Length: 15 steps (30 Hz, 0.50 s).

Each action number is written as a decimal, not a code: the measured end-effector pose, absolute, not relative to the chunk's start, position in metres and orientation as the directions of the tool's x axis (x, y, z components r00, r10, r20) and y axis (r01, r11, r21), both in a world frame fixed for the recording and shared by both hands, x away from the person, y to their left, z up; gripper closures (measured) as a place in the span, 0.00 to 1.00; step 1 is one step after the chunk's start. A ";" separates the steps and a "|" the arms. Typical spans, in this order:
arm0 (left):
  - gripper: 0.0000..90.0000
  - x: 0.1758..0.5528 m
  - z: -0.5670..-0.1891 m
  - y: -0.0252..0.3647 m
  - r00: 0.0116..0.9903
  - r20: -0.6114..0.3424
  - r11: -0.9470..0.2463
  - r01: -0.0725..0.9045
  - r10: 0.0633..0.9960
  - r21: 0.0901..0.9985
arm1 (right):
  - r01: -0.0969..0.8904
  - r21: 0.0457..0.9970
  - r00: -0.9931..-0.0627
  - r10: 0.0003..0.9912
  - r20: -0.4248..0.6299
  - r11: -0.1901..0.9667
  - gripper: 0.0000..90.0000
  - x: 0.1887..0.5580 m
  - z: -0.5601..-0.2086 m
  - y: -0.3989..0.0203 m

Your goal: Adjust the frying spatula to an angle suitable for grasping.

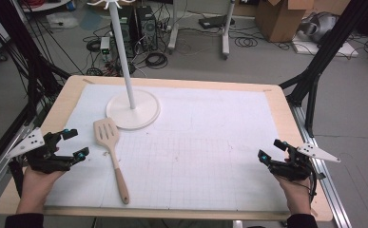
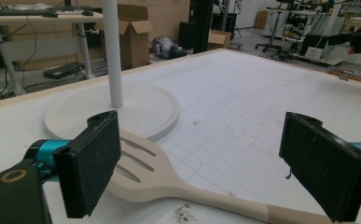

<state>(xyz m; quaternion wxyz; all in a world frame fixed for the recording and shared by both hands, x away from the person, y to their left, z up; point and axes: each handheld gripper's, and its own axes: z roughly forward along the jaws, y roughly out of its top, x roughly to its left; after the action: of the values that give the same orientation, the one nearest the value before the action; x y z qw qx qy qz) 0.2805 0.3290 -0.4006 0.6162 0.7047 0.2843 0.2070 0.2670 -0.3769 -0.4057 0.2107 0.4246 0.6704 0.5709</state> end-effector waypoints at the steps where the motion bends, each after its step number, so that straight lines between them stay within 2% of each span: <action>1: 0.15 0.280 -0.400 0.330 0.756 -0.058 -0.076 0.141 0.652 0.987 | 0.325 0.946 -0.550 0.811 0.198 -0.011 0.11 0.268 -0.406 -0.378; 15: 0.15 0.280 -0.401 0.328 0.770 -0.050 -0.093 0.141 0.636 0.986 | 0.333 0.943 -0.544 0.814 0.203 -0.012 0.11 0.268 -0.406 -0.377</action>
<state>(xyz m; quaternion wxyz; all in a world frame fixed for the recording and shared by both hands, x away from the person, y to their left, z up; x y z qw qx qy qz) 0.2802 0.3275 -0.4007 0.6155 0.7115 0.2728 0.2011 0.2682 -0.3772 -0.4064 0.2115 0.4280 0.6701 0.5684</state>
